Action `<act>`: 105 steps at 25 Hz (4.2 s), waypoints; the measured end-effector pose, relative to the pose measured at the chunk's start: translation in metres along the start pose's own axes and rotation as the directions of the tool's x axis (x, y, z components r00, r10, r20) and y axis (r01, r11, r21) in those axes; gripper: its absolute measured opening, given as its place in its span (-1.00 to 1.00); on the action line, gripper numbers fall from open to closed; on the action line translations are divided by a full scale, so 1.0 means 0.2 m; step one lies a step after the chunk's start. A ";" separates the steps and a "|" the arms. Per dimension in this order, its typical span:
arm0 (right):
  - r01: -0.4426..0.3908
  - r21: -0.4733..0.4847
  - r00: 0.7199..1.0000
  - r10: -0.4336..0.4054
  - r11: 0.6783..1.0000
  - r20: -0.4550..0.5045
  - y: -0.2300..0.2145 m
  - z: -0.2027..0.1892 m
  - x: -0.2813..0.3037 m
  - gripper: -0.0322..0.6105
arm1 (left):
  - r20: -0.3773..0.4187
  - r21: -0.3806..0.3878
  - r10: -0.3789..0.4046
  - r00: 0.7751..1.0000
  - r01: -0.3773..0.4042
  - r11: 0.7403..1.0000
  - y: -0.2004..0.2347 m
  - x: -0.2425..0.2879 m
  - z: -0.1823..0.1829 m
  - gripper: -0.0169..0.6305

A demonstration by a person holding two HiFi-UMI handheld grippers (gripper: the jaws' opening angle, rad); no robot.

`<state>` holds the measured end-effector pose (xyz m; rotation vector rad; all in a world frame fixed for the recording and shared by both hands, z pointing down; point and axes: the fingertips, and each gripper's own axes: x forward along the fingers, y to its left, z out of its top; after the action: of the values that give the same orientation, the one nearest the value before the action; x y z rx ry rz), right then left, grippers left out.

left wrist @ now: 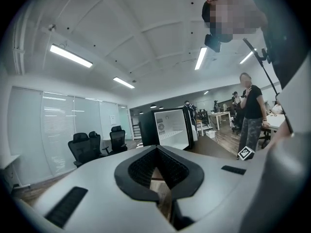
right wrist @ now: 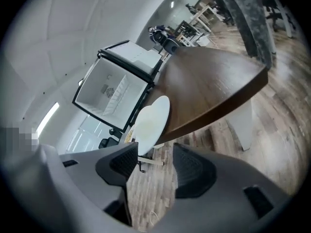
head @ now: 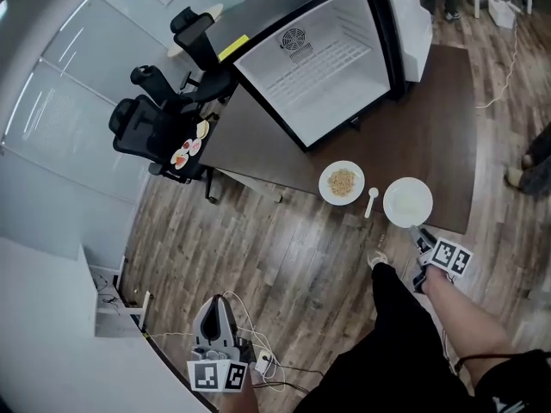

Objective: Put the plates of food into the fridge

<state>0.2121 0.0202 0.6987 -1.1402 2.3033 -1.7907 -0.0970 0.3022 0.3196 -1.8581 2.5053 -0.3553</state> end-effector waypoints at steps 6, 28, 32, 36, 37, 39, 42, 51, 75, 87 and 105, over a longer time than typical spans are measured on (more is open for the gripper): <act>0.003 0.134 0.999 -0.008 0.991 0.034 -0.03 0.04 0.13 -0.26 | -0.023 0.017 -0.023 0.999 0.023 1.000 -0.01 0.12 0.00 -0.94; -0.014 0.261 0.998 -0.002 0.965 0.061 0.00 0.03 0.15 -0.75 | -0.075 -0.068 0.021 0.997 -0.026 0.997 0.09 0.16 -0.14 -0.94; -0.028 0.274 0.998 0.010 0.961 0.065 0.00 0.03 0.12 -0.79 | -0.061 -0.066 -0.001 0.998 -0.003 0.998 0.06 0.18 -0.12 -0.94; -0.045 0.253 0.997 0.029 0.966 0.067 0.02 0.05 0.10 -0.84 | -0.042 -0.067 -0.016 0.999 0.014 0.998 0.04 0.21 -0.10 -0.94; -0.050 0.258 0.997 0.033 0.965 0.070 0.02 0.05 0.10 -0.84 | -0.038 -0.069 -0.019 0.999 0.016 0.998 0.03 0.22 -0.10 -0.94; -0.062 0.265 0.995 0.040 0.962 0.087 0.03 0.08 0.10 -0.84 | -0.028 -0.074 -0.023 0.999 0.021 0.997 0.03 0.24 -0.09 -0.94; -0.072 0.247 0.995 0.052 0.966 0.087 0.07 0.12 0.09 -0.85 | -0.021 -0.076 -0.025 0.999 0.024 0.997 0.03 0.26 -0.08 -0.94; -0.127 0.239 0.990 0.108 0.963 0.091 0.29 0.26 0.14 -0.85 | 0.013 -0.091 -0.048 0.999 0.049 0.995 0.04 0.39 -0.02 -0.94; -0.237 0.236 0.971 0.233 0.942 0.045 0.99 0.58 0.71 -0.85 | 0.039 -0.089 -0.043 0.998 0.046 0.995 0.33 0.97 0.12 -0.94; -0.303 0.210 0.951 0.309 0.930 0.002 1.47 0.76 1.09 -0.85 | 0.066 -0.091 0.020 0.998 -0.013 0.996 0.57 1.27 0.23 -0.94; -0.247 0.231 0.961 0.269 0.941 -0.067 1.69 0.83 1.45 -0.84 | 0.055 -0.116 0.046 0.997 -0.039 0.992 0.71 1.53 0.18 -0.94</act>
<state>-0.1103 -0.2472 0.4738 -0.6958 2.1134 -1.9730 -0.3172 0.0448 0.2983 -1.8209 2.5742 -0.1574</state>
